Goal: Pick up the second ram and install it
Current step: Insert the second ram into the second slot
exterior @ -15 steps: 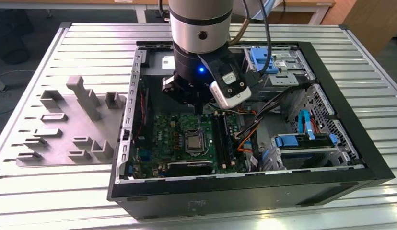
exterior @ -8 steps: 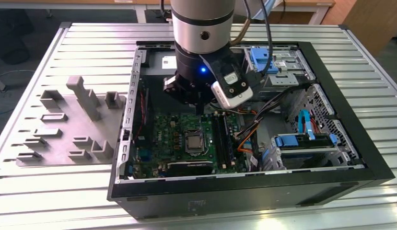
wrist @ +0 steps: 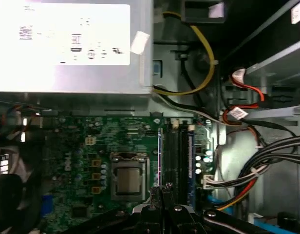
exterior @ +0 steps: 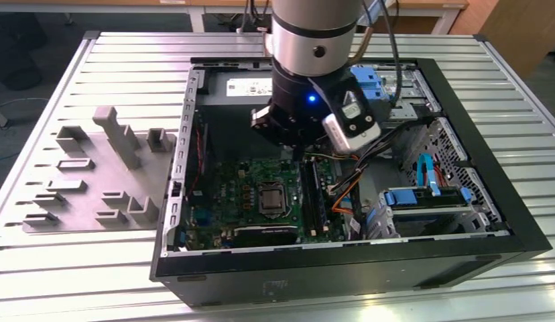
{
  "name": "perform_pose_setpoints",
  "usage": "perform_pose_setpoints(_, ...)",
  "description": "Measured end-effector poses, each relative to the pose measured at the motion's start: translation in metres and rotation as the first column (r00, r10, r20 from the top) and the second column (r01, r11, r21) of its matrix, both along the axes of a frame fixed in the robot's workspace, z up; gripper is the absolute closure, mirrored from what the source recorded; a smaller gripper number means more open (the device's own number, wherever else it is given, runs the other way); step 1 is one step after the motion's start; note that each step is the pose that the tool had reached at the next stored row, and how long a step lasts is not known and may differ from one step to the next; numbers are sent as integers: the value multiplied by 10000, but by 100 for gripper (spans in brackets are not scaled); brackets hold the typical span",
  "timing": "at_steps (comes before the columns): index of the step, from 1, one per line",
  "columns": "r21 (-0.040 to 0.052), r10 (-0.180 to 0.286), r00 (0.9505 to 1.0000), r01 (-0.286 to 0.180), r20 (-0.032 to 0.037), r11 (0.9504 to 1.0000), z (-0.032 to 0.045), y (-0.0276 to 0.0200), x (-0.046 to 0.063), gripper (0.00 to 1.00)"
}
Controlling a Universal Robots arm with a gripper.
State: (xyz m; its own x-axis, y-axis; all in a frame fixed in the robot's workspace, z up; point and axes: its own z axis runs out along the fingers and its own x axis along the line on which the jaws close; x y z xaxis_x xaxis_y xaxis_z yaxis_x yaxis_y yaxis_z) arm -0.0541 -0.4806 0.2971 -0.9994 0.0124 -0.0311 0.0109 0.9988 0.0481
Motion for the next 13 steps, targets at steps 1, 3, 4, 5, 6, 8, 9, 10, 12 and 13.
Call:
perform_pose_setpoints(1,1,-1,10000,1,-4,10000,-3,0,37,87)
perform_pose_setpoints(3,1,-2,10000,2,-12,10000,-9,0,111,87)
perform_pose_setpoints(4,2,-1,10000,1,-14,10000,-13,0,142,87)
perform_pose_setpoints(5,1,-1,10000,1,-15,10000,-17,0,160,87)
perform_pose_setpoints(6,4,11,10000,-11,-14,10000,-24,0,166,87)
perform_pose_setpoints(8,30,100,9999,-100,-14,9999,-38,0,165,87)
perform_pose_setpoints(9,40,164,9999,-164,-12,9999,-47,0,165,87)
perform_pose_setpoints(10,47,229,9997,-229,-11,9997,-57,0,165,87)
perform_pose_setpoints(12,50,336,9994,-336,-10,9994,-82,-1,167,87)
perform_pose_setpoints(13,50,346,9994,-346,-11,9994,-119,-3,166,87)
